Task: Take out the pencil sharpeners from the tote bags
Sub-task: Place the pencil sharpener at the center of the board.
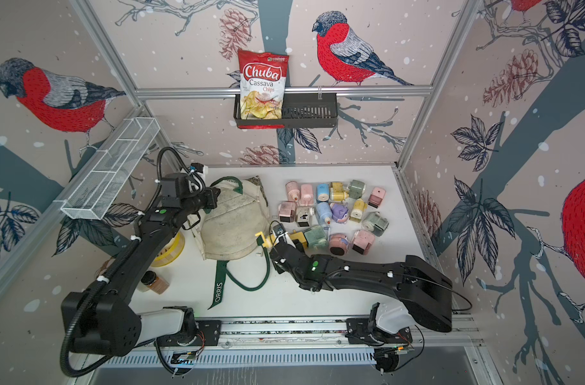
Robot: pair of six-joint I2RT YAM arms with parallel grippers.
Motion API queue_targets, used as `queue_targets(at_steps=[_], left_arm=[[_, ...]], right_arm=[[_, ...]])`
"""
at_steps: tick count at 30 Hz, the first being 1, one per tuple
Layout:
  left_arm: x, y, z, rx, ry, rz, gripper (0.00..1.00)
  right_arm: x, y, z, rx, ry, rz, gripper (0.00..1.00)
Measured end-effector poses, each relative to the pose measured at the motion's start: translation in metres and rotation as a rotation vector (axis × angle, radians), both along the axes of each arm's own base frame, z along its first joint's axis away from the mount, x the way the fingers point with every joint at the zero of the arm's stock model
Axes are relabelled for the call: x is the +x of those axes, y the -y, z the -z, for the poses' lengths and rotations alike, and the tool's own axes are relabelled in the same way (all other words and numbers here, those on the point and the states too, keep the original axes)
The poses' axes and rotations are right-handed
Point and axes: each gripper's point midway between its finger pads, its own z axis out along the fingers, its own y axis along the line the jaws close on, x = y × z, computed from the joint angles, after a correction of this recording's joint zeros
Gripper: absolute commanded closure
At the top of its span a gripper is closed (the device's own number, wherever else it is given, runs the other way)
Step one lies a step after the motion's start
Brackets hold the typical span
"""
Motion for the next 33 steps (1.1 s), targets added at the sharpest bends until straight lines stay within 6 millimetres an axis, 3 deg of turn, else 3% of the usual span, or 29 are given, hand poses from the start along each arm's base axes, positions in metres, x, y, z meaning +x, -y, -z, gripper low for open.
queue_targets(at_steps=[6, 9, 14, 16, 18, 24, 30, 33], left_arm=[[0.000, 0.000, 0.000, 0.000, 0.001, 0.000, 1.00], [0.000, 0.000, -0.001, 0.000, 0.002, 0.000, 1.00], [0.000, 0.000, -0.001, 0.000, 0.002, -0.001, 1.00], [0.000, 0.000, -0.001, 0.001, 0.001, -0.001, 1.00], [0.000, 0.000, -0.001, 0.001, 0.001, -0.001, 1.00], [0.000, 0.000, -0.001, 0.000, 0.000, 0.000, 1.00], [0.000, 0.000, -0.001, 0.001, -0.002, 0.000, 1.00], [0.000, 0.000, -0.001, 0.001, -0.002, 0.000, 1.00]], right_arm=[[0.049, 0.098, -0.030, 0.149, 0.022, 0.290, 0.66], [0.065, 0.149, -0.034, 0.178, 0.023, 0.436, 0.65], [0.075, 0.239, -0.032, 0.230, 0.025, 0.714, 0.62], [0.070, 0.277, -0.022, 0.255, 0.020, 0.841, 0.60], [0.063, 0.300, -0.010, 0.282, -0.005, 0.920, 0.60], [0.041, 0.353, 0.028, 0.355, -0.070, 1.146, 0.60], [0.020, 0.379, 0.063, 0.408, -0.138, 1.297, 0.58], [0.015, 0.382, 0.078, 0.421, -0.190, 1.331, 0.57]])
